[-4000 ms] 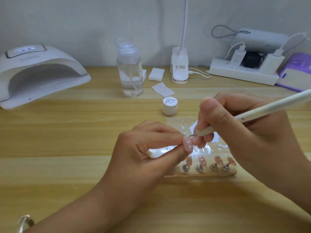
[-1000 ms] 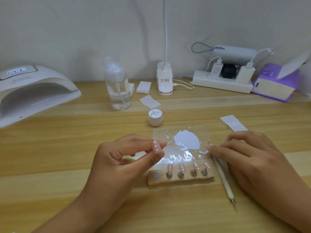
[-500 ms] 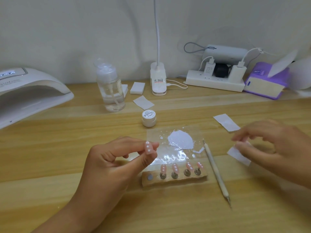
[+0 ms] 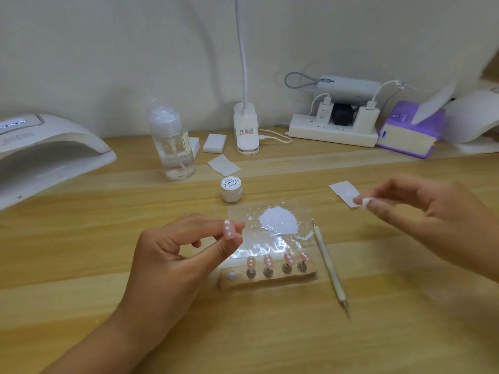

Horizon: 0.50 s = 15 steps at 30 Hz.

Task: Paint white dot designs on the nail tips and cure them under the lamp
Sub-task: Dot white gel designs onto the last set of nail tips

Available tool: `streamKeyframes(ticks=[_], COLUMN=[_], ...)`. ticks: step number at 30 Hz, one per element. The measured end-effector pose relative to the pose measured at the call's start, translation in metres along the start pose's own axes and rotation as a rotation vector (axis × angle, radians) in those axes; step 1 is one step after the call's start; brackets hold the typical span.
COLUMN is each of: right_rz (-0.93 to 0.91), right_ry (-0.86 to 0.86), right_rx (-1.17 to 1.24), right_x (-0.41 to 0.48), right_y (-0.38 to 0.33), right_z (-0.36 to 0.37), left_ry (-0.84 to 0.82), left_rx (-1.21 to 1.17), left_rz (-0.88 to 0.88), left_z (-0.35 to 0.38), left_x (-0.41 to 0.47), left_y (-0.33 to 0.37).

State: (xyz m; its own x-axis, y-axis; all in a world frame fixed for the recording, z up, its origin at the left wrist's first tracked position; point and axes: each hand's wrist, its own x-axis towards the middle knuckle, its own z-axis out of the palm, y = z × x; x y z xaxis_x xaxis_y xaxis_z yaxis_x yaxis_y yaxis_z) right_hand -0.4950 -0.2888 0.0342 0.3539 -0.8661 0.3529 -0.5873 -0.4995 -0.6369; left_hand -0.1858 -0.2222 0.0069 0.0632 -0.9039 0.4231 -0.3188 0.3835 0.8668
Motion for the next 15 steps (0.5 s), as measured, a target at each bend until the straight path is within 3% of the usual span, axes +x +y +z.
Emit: streamKeyframes(ticks=[3,11,15], right_rz=[-0.034,-0.303,-0.319], right_ry=[0.034,0.192,0.182], right_rx=[0.199,-0.269,-0.2], right_x=[0.001,-0.012,-0.02], right_y=[-0.028,-0.096,-0.099], right_z=[-0.001,0.043,0.059], left_ry=[0.003,-0.075,-0.095], left_rx=[-0.032,-0.187,-0.208], left_rz=[0.017,0.002,0.037], left_z=[0.0,0.011,0.014], left_x=[-0.001,-0.015,-0.017], left_y=[0.01,0.028,0.031])
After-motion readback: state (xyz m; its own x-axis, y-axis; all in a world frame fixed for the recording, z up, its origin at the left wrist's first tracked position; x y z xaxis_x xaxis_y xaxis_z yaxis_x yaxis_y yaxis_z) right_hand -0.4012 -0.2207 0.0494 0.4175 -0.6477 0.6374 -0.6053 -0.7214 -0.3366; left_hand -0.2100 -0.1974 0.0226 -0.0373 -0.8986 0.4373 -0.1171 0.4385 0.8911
